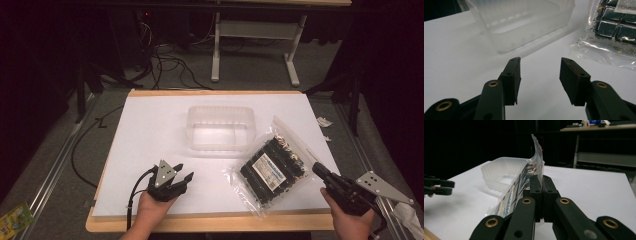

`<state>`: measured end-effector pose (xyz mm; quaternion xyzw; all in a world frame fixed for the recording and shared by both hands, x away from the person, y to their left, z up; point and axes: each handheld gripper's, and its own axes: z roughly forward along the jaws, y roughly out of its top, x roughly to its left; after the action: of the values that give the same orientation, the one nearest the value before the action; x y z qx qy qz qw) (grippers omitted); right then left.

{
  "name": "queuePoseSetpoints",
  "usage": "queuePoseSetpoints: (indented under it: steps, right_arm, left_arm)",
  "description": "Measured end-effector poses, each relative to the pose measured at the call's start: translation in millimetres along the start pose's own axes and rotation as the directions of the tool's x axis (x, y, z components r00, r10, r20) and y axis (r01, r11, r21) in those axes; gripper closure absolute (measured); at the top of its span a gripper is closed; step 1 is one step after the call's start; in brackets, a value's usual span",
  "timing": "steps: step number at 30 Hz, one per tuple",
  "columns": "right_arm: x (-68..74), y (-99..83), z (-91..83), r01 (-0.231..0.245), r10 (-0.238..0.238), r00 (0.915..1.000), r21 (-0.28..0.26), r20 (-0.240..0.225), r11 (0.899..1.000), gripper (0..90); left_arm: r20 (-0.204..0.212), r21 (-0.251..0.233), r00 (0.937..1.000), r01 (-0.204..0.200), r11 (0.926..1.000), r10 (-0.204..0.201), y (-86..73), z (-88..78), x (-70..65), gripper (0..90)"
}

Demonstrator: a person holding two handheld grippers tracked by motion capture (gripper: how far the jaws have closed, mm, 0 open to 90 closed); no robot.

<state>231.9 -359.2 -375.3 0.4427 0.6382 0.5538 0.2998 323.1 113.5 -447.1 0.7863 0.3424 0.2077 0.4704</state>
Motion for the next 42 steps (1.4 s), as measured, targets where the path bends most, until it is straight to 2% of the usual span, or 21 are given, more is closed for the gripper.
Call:
queuePoseSetpoints:
  steps: [2,3,5,8,13,15,16,17,21,22,24,25,27,30,31,36,37,38,40,42]
  right_arm:
    - [5.8,4.7,0.5,0.016,-0.016,0.9997,-0.012,-0.018,1.000,90.0]
    - [10.7,9.0,2.0,0.040,-0.040,0.9985,-0.023,-0.036,0.999,90.0]
    - [15.2,13.3,4.3,0.053,-0.054,0.9973,-0.030,-0.050,0.998,90.0]
    - [19.1,17.8,8.2,0.065,-0.068,0.9955,-0.041,-0.067,0.997,90.0]
    - [35.2,32.4,18.4,0.104,-0.113,0.9860,-0.082,-0.123,0.991,90.0]
    - [41.4,38.0,20.9,0.121,-0.135,0.9794,-0.100,-0.150,0.988,90.0]
    - [41.4,38.0,20.9,0.121,-0.135,0.9794,-0.100,-0.150,0.988,90.0]
    - [48.4,43.1,23.1,0.127,-0.145,0.9741,-0.114,-0.173,0.985,90.0]
    - [60.5,51.2,28.3,0.146,-0.173,0.9610,-0.139,-0.215,0.980,90.0]
    - [60.5,51.2,28.3,0.146,-0.173,0.9610,-0.139,-0.215,0.980,90.0]
    - [65.1,53.9,31.7,0.147,-0.180,0.9552,-0.151,-0.235,0.978,90.0]
    - [68.3,55.7,35.7,0.147,-0.184,0.9502,-0.160,-0.251,0.976,90.0]
    - [70.1,57.3,39.6,0.147,-0.187,0.9465,-0.165,-0.263,0.975,90.0]
    - [72.1,59.4,42.2,0.141,-0.185,0.9441,-0.172,-0.273,0.975,90.0]
    - [74.8,61.5,43.4,0.144,-0.190,0.9400,-0.177,-0.283,0.974,90.0]
    - [81.1,65.1,45.9,0.137,-0.192,0.9325,-0.194,-0.306,0.971,90.0]
    - [84.4,65.9,46.9,0.131,-0.192,0.9265,-0.202,-0.324,0.971,90.0]
    - [84.4,65.9,46.9,0.131,-0.192,0.9265,-0.202,-0.324,0.971,90.0]
    - [87.0,63.4,49.3,0.125,-0.189,0.9195,-0.201,-0.345,0.972,90.0]
    - [86.7,62.0,50.7,0.119,-0.183,0.9196,-0.197,-0.348,0.973,90.0]
  left_arm:
    - [0.003,-0.003,1.0000,0.002,1.0000,-0.002,0.1,-0.8,0.3,51.6]
    - [0.012,-0.008,0.9999,0.003,1.0000,-0.003,0.3,-1.3,0.5,50.1]
    - [0.023,-0.032,0.9997,-0.007,0.9994,0.008,1.4,-3.9,-1.1,48.9]
    - [0.033,-0.047,0.9995,-0.001,0.9989,0.003,2.2,-5.4,-1.8,47.6]
    - [0.054,-0.059,0.9984,0.020,0.9980,-0.016,3.8,-7.8,-2.7,43.3]
    - [0.058,-0.061,0.9981,0.022,0.9979,-0.019,4.3,-8.4,-2.4,41.8]
    - [0.060,-0.065,0.9979,0.026,0.9975,-0.022,4.7,-9.0,-2.4,41.8]
    - [0.065,-0.074,0.9976,0.031,0.9968,-0.026,5.5,-10.4,-2.7,40.6]
    - [0.070,-0.090,0.9970,0.041,0.9951,-0.035,6.9,-13.2,-2.6,39.5]
    - [0.070,-0.090,0.9970,0.041,0.9951,-0.035,6.9,-13.2,-2.6,39.2]
    - [0.074,-0.097,0.9965,0.048,0.9942,-0.041,7.6,-14.5,-2.2,38.9]
    - [0.078,-0.101,0.9958,0.057,0.9932,-0.049,8.0,-15.0,-1.7,38.1]
    - [0.092,-0.111,0.9927,0.087,0.9900,-0.077,9.2,-15.9,-0.4,37.0]
    - [0.093,-0.111,0.9925,0.089,0.9898,-0.079,10.2,-16.2,-0.2,35.5]
    - [0.095,-0.117,0.9924,0.088,0.9892,-0.077,11.7,-16.6,-0.7,35.1]
    - [0.103,-0.134,0.9921,0.086,0.9873,-0.072,16.1,-18.8,-1.5,34.2]
    - [0.106,-0.140,0.9916,0.088,0.9863,-0.074,17.0,-19.1,-1.9,34.0]
    - [0.111,-0.141,0.9909,0.092,0.9858,-0.077,18.0,-19.5,-2.0,34.0]
    - [0.130,-0.147,0.9875,0.108,0.9831,-0.089,22.4,-19.1,-0.7,31.6]
    - [0.137,-0.156,0.9857,0.119,0.9806,-0.098,24.7,-18.9,0.2,31.1]
